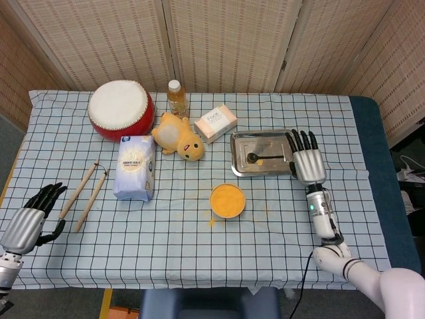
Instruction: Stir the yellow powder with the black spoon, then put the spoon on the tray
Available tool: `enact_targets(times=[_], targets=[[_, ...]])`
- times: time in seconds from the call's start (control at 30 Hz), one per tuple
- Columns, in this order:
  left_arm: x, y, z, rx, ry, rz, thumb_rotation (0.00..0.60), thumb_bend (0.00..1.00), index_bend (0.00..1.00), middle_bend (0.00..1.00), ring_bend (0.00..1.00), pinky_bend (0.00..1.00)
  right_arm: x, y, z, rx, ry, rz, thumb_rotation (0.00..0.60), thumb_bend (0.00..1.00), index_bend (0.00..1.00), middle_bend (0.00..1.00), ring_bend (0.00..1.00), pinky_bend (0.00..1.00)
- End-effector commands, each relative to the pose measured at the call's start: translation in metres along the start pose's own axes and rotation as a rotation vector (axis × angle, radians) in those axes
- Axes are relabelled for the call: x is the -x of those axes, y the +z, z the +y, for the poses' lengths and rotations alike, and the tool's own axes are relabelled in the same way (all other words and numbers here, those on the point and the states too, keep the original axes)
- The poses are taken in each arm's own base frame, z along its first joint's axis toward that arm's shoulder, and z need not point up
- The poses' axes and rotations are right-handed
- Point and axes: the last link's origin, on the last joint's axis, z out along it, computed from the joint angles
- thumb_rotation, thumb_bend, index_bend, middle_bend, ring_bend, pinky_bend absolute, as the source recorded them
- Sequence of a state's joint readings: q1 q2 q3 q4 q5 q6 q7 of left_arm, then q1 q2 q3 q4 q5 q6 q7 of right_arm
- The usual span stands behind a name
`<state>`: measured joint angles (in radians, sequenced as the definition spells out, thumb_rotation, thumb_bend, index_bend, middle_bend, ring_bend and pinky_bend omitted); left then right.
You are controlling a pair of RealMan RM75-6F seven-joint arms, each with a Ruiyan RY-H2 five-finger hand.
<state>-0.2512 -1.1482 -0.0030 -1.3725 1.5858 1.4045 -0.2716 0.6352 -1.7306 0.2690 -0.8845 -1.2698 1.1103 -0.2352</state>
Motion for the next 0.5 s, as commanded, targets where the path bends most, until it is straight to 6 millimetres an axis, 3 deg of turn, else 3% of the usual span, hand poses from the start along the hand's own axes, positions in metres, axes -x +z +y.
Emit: enact_targets(times=[0.03,0.2,0.27,0.5], targets=[[-0.001,0.001,-0.003,-0.02,0.001,0.0,0.6,0.45,0.0,0.0,0.0,0.19,-0.038,-0.107,0.044,0.104,-0.073,-0.002,0.6,0.38,0.0,0.0,0.0,0.0],[-0.001,0.004,-0.006,-0.045,0.013,0.017,0.6,0.45,0.0,0.0,0.0,0.19,-0.049,-0.17,0.072,0.24,-0.072,-0.026,0.6,0.38,0.0,0.0,0.0,0.0],[-0.001,0.005,-0.006,-0.052,0.02,0.022,0.6,0.45,0.0,0.0,0.0,0.19,-0.048,-0.185,0.083,0.287,-0.05,-0.007,0.6,0.38,0.0,0.0,0.0,0.0],[0.001,0.008,-0.004,-0.06,0.045,0.043,0.6,0.45,0.0,0.0,0.0,0.19,-0.053,-0.194,0.101,0.306,-0.004,0.006,0.6,0.38,0.0,0.0,0.0,0.0]])
